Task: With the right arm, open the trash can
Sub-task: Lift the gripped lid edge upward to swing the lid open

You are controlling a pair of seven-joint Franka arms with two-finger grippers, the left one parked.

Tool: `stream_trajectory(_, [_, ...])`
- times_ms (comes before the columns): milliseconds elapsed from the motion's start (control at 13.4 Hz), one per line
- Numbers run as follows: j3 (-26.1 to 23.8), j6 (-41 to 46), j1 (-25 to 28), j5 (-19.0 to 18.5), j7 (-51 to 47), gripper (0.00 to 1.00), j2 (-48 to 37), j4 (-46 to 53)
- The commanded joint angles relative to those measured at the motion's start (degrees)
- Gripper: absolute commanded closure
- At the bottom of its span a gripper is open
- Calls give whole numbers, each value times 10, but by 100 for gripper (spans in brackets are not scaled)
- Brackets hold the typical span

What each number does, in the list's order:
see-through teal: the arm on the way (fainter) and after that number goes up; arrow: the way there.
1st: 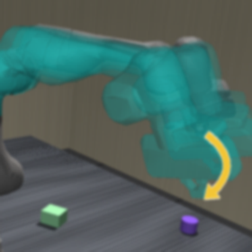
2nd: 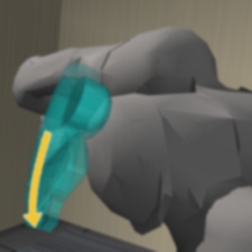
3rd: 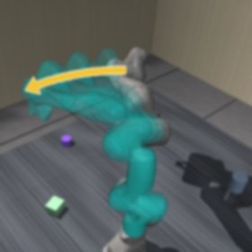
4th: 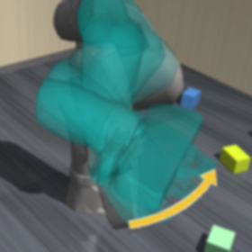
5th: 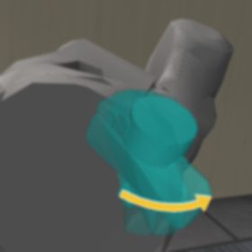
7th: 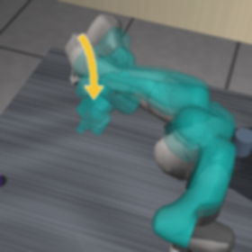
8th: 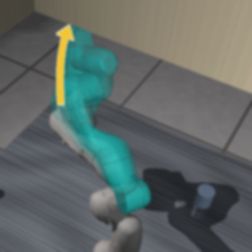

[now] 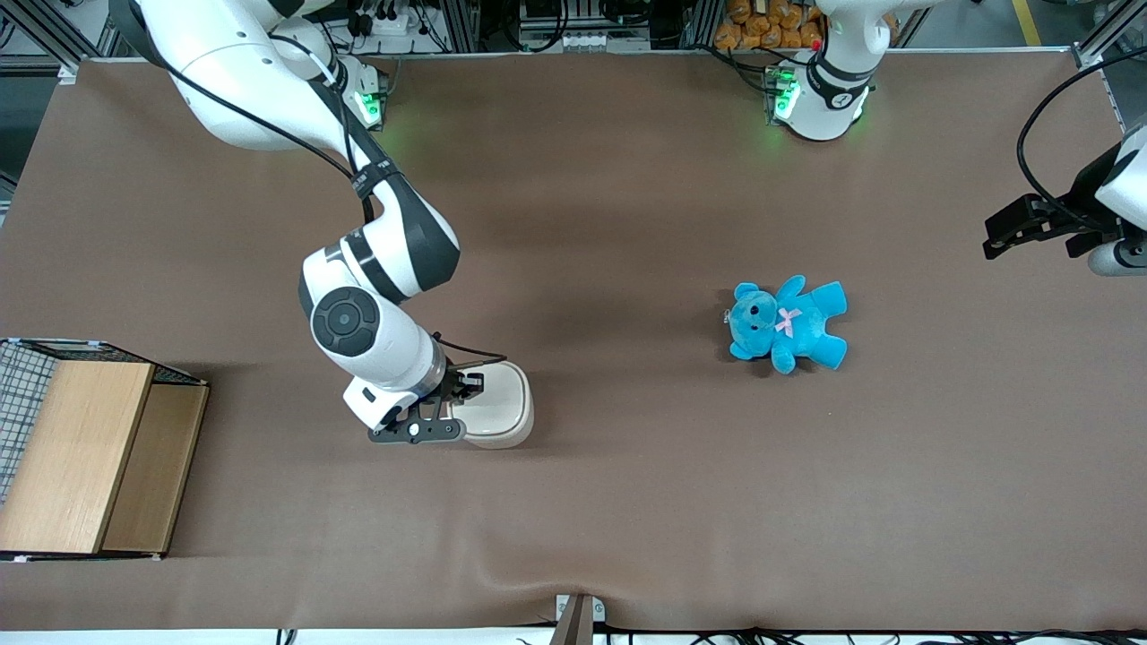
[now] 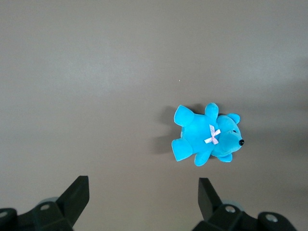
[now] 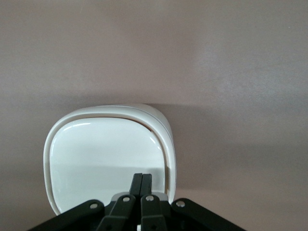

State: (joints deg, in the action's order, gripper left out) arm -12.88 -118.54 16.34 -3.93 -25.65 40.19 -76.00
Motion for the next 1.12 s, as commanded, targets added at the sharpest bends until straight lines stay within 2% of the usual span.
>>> stream_trajectory(0, [0, -6, 5, -20, -3, 100, 16, 19])
stream_trajectory(299, [0, -8, 5, -21, -5, 100, 22, 19])
stream_trajectory(672, [0, -19, 9, -50, -15, 100, 26, 16])
stream_trajectory(1046, [0, -20, 10, -54, -16, 100, 29, 13])
